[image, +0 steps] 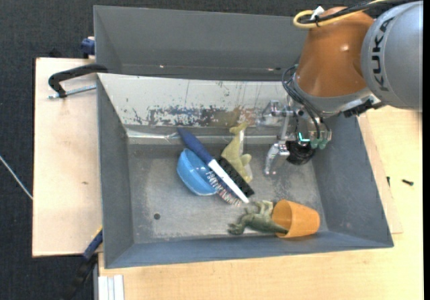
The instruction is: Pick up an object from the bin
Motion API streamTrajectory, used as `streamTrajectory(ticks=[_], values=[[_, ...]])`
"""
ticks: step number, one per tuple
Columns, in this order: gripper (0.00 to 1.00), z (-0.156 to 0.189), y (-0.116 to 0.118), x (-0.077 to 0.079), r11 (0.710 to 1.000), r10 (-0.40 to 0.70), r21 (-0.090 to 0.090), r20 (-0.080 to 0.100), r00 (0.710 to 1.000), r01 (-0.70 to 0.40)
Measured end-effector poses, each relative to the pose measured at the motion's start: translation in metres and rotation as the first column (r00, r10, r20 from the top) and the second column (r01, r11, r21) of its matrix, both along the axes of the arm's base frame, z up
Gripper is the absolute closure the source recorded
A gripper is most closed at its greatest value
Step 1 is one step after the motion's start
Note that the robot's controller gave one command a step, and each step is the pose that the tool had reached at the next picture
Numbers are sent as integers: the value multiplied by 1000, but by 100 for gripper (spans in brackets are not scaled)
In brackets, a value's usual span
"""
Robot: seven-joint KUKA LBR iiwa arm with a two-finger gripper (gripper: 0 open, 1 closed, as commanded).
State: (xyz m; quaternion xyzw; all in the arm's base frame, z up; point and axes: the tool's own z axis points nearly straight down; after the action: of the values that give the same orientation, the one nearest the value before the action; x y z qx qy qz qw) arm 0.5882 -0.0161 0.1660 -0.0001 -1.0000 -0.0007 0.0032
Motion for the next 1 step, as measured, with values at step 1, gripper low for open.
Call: streamTrajectory(ticks=[1], values=[[0,-94,63,-26,996,-94,-1,15,996,94]])
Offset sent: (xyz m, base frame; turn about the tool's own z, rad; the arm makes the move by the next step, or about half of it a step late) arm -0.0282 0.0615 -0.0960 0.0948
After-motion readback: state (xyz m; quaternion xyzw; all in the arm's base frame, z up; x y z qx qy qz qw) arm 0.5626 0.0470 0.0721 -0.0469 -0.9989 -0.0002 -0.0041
